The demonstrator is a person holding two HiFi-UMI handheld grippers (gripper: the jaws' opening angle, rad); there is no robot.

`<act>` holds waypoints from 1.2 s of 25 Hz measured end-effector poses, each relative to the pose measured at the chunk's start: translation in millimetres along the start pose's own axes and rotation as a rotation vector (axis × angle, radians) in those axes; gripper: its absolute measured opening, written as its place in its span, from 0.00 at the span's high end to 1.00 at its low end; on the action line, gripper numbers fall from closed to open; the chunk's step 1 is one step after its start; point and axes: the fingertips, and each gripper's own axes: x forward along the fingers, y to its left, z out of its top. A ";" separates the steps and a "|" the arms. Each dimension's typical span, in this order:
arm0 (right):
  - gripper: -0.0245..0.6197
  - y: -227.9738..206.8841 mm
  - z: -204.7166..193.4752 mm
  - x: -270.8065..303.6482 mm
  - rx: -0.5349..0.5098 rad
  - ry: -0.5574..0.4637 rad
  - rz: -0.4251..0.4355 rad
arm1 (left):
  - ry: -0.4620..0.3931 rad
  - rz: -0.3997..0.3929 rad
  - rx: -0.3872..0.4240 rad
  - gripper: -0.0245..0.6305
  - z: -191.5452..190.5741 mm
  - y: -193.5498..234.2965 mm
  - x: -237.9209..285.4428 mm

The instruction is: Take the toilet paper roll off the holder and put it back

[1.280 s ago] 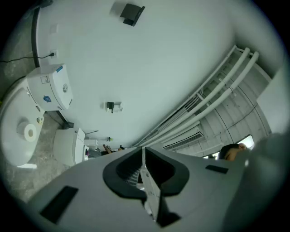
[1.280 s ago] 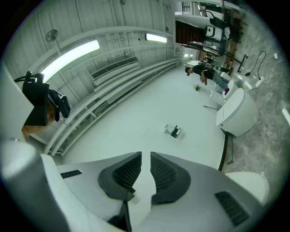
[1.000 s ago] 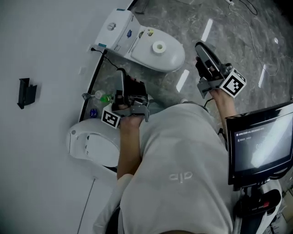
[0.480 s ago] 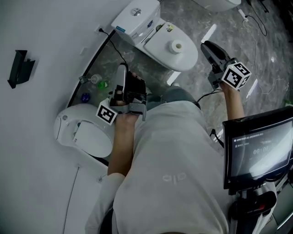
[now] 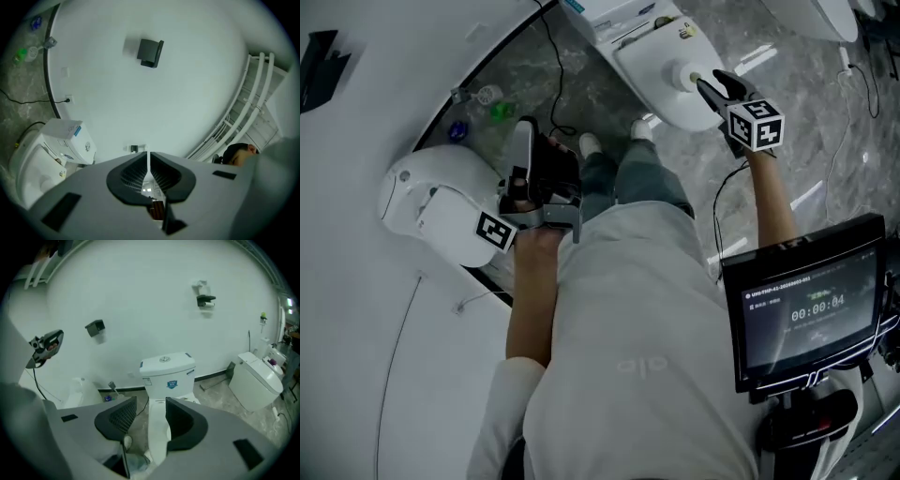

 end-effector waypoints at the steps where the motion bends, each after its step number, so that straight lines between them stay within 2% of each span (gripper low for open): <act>1: 0.69 -4.3 -9.9 14.3 -0.010 0.035 0.002 | -0.016 0.014 0.004 0.95 2.1 5.1 -2.7; 7: 0.69 -24.2 -61.6 63.3 -0.057 0.206 -0.042 | -0.076 0.070 0.015 0.95 6.5 9.4 -20.1; 10: 0.69 -34.5 -101.9 105.4 -0.051 0.292 -0.043 | -0.120 0.125 0.015 0.95 16.6 40.0 -35.5; 12: 0.62 -42.6 -126.5 131.1 -0.041 0.342 -0.046 | -0.139 0.157 0.016 0.95 22.2 60.3 -44.1; 13: 0.62 -45.6 -134.2 137.9 -0.037 0.361 -0.048 | -0.145 0.166 0.017 0.95 23.1 64.2 -47.4; 22: 0.62 -55.1 -161.2 149.2 -0.080 0.496 -0.078 | -0.194 0.208 0.022 0.95 15.9 53.3 -65.4; 30: 0.62 -60.4 -177.5 154.7 -0.153 0.578 -0.152 | -0.221 0.222 0.028 0.95 8.2 48.3 -73.3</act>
